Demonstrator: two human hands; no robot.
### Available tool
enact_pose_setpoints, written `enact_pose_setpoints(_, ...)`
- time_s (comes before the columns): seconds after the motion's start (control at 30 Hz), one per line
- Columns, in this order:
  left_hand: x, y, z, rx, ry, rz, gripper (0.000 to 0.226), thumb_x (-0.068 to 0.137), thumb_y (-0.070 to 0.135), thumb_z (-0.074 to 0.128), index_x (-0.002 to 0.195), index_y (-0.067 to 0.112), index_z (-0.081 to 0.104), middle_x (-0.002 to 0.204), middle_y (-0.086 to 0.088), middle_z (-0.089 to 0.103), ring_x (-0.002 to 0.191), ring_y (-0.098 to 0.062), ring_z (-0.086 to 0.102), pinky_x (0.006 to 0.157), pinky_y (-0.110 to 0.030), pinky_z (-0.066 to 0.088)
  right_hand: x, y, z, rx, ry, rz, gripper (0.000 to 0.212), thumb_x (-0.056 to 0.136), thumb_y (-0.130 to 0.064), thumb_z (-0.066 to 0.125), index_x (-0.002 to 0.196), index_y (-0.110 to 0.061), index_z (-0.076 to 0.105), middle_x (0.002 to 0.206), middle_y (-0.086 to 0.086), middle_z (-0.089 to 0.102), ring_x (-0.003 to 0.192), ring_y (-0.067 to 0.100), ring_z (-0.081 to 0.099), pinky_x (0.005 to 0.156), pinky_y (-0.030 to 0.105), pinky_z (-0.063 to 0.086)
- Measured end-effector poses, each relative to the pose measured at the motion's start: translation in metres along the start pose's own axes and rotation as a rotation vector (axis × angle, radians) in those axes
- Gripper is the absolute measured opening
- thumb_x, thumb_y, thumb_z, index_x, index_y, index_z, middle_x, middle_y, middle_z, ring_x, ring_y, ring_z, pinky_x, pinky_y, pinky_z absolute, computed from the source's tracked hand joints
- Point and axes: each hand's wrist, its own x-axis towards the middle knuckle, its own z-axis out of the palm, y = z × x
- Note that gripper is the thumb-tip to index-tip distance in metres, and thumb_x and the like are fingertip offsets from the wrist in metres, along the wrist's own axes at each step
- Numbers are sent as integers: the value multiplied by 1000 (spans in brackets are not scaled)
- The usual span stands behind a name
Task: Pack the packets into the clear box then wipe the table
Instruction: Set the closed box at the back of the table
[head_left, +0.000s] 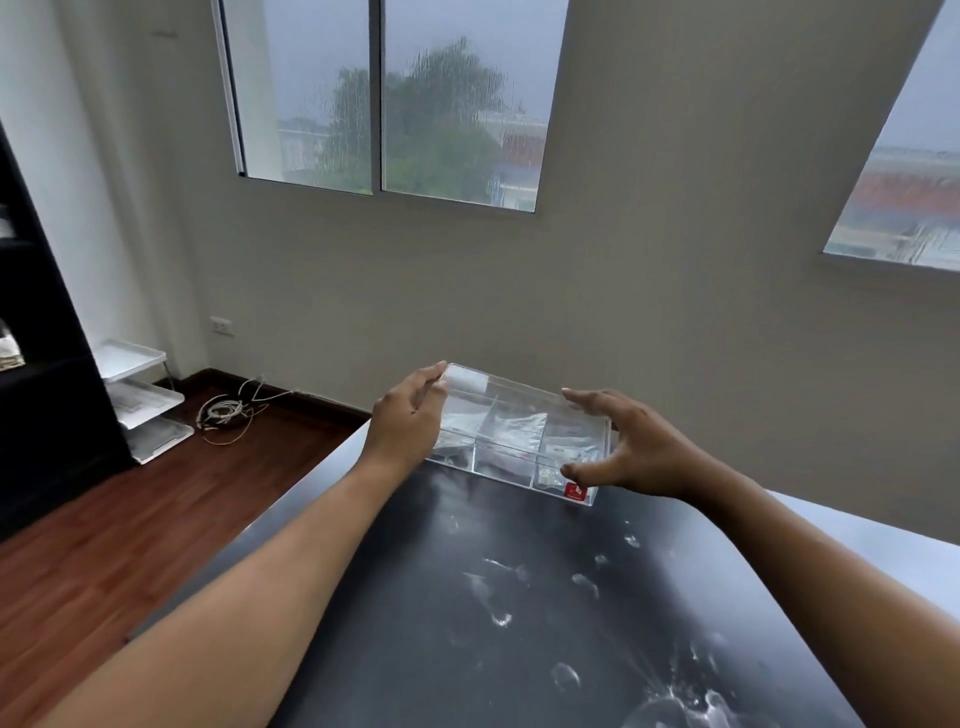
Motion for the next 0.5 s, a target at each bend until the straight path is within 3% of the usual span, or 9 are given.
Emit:
enact_pose_setpoints(0.37, -6, -7, -3, 0, -36, -96, 43, 95, 41, 49, 133, 31, 66, 131, 16, 68, 124, -3, 58, 111, -30, 43, -2, 1, 12, 98, -7, 72, 90, 71, -38, 92, 149, -27, 50, 131, -11, 56, 122, 5, 54, 105, 21, 36)
enact_pose_setpoints(0.5, -6, -5, -4, -29, -50, -111, 42, 97, 34, 48, 133, 27, 67, 136, 14, 66, 128, -3, 56, 115, -31, 41, 1, -2, 8, 108, -60, 115, 92, 68, -44, 92, 149, -26, 51, 130, -11, 58, 123, 5, 55, 110, 25, 38)
